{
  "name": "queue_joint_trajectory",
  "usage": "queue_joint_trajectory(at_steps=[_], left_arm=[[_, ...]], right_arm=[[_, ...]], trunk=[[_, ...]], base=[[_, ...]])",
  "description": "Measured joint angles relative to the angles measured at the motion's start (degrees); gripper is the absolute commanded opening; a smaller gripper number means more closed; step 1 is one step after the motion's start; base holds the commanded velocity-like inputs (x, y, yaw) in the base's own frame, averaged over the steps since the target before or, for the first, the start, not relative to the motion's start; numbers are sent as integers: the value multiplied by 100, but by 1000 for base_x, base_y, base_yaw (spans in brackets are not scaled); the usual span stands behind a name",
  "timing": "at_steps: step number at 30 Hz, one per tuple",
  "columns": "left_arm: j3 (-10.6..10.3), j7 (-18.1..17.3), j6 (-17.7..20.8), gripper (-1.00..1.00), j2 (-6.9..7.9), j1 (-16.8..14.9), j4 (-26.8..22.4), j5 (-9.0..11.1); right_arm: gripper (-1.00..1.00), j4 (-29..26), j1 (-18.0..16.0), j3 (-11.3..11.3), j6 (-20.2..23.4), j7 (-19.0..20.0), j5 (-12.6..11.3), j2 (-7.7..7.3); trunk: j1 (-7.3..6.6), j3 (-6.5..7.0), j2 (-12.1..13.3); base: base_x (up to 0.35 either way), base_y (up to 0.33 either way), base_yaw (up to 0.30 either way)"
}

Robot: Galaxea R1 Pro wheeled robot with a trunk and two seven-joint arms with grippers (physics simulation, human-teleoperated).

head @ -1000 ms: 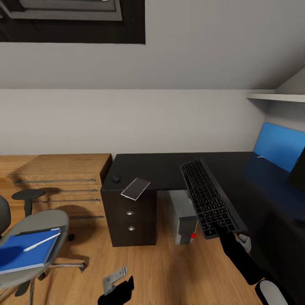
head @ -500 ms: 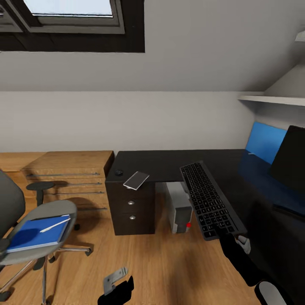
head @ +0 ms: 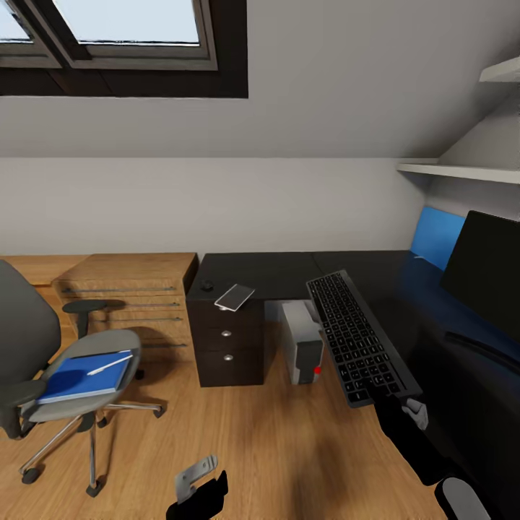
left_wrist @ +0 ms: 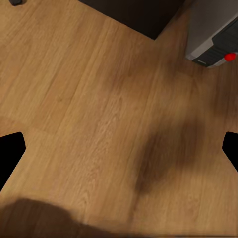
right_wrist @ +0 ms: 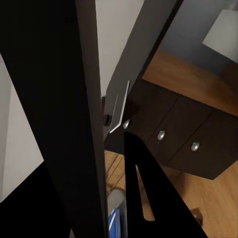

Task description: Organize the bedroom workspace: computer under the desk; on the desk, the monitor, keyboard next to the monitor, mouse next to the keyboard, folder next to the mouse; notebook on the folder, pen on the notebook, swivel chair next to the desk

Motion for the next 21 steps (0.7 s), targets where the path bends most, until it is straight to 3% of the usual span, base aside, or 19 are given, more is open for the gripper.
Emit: queue_joint_trajectory(at_steps=[21], left_arm=[[-5,26,-11,100,0,0,0,-30]], right_arm=[[-100,-53,1,-7,-2,-10,1,-9]], trunk=[[-439,359,801]], base=[[-1,0,0]])
